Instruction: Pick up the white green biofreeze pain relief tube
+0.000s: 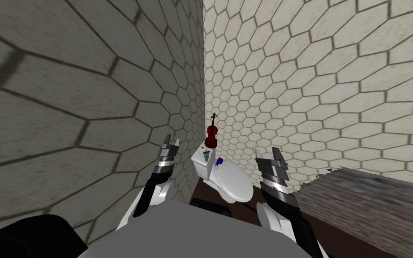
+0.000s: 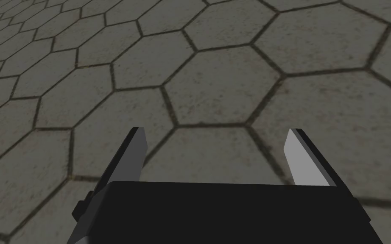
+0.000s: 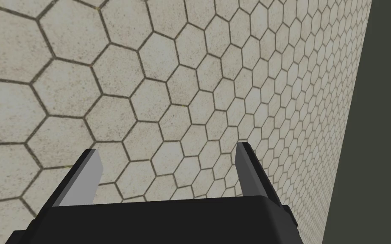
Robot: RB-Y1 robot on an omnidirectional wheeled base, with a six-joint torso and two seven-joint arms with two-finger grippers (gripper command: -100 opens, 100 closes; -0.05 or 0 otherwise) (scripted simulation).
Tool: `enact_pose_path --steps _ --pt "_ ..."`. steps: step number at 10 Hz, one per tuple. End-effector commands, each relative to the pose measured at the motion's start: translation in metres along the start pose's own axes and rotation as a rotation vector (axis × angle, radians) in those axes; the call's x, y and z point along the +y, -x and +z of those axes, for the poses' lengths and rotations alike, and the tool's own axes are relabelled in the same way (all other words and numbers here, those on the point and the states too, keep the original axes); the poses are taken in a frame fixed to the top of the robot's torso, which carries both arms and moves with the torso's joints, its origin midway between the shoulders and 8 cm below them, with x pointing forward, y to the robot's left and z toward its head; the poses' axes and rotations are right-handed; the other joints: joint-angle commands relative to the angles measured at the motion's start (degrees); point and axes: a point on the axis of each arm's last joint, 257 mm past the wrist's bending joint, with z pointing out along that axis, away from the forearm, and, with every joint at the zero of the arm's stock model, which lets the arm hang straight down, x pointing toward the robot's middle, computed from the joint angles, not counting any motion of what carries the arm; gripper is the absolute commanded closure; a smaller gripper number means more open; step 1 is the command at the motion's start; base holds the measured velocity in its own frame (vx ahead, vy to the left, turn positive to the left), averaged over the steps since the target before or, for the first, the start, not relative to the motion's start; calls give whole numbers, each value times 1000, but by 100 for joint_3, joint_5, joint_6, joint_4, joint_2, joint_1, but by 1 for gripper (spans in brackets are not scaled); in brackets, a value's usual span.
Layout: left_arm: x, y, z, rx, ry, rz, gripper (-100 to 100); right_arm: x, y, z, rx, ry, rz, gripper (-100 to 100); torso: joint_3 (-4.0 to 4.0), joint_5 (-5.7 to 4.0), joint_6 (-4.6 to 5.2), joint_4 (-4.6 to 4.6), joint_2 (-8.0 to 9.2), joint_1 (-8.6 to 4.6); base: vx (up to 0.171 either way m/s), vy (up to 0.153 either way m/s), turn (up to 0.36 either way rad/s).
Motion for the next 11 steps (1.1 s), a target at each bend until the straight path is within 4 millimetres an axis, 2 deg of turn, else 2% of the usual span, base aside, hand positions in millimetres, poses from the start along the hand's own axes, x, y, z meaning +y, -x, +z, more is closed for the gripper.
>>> enact_pose_path --steps 1,5,11 --pt "3 -3 -1 28 7 19 -100 0 0 0 0 0 0 0 0 0 0 0 0 0 -7 1 -15" --pt "22 -12 -7 117 39 94 -100 0 0 0 0 0 0 0 7 1 0 2 12 5 -32 7 -34" --pt "65 -15 -26 235 106 234 -100 0 0 0 0 0 0 0 15 2 1 6 25 8 -60 15 -50"
